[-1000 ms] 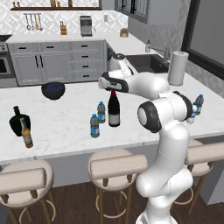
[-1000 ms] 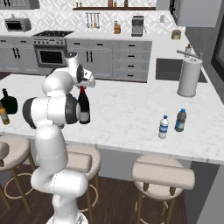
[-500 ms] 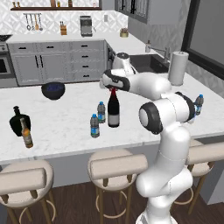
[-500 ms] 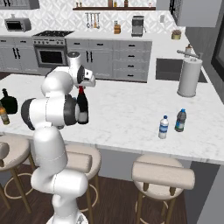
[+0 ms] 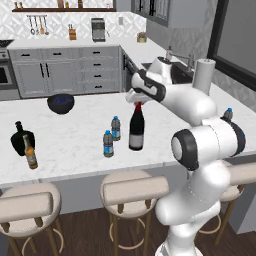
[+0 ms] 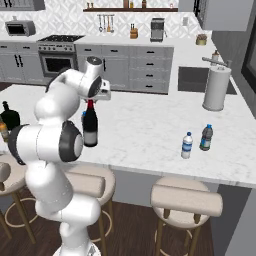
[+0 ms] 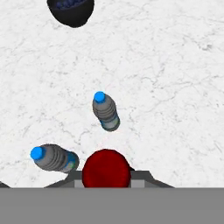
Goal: Move the plastic bottles in the middle to the plastics group, and the glass bottles in the middle to the glass group.
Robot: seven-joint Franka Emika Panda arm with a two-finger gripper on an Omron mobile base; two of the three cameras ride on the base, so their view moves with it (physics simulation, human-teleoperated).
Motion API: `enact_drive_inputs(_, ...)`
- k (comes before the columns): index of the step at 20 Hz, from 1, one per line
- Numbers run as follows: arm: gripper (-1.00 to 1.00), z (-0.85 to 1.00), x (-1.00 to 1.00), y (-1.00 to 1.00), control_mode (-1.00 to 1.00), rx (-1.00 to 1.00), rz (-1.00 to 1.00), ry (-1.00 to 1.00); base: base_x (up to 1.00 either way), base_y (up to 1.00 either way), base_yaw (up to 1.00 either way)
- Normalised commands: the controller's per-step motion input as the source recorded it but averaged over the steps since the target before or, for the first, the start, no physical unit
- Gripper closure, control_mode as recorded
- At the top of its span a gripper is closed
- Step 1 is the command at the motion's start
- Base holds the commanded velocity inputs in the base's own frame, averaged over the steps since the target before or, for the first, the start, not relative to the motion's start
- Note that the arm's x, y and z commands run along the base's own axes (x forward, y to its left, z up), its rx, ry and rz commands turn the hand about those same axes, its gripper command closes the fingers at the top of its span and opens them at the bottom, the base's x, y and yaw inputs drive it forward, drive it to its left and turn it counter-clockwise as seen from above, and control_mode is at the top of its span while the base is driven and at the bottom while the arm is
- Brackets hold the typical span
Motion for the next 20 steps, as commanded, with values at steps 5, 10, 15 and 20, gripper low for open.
enact_drive_inputs(5,1.0,0.2,-0.71,0.2,-1.0,0.0,0.06,0.0,0.0,0.0,0.0)
enact_drive_inputs(10,1.0,0.19,-0.56,0.54,-1.0,0.0,0.0,0.01,0.0,0.0,0.0)
enact_drive_inputs(15,1.0,0.16,-0.52,0.69,-1.0,0.0,0.0,0.06,0.0,0.0,0.0)
enact_drive_inputs(20,1.0,0.04,-0.31,0.91,-1.0,0.0,0.0,0.07,0.0,0.0,0.0)
